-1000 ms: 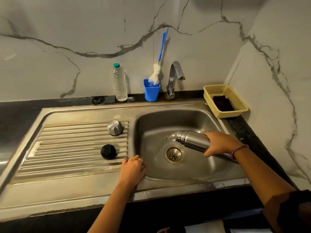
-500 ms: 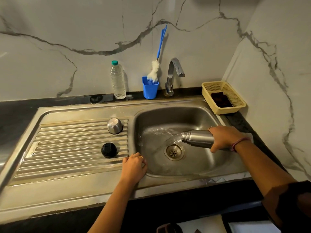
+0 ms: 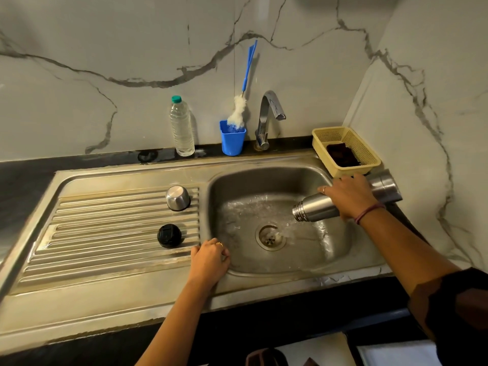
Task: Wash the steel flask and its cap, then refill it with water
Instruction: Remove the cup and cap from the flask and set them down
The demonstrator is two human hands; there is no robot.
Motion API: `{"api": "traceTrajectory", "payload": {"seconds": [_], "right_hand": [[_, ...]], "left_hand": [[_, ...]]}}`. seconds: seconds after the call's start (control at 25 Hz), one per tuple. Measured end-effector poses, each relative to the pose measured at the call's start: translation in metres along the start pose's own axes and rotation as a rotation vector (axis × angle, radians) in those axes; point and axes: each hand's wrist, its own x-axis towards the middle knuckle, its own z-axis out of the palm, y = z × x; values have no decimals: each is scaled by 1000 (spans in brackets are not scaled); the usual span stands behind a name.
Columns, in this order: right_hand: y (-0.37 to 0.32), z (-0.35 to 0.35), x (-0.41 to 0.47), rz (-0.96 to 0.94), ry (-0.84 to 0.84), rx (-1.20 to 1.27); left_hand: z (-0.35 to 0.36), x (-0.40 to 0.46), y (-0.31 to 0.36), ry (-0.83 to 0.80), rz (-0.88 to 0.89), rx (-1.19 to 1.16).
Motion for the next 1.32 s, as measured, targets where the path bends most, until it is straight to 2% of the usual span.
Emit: {"api": "traceTrajectory", "payload": {"seconds": [1.32], "right_hand": [[-30, -33, 6, -102, 13, -102]], "left_hand": [[3, 7, -2, -32, -18, 26]]}}
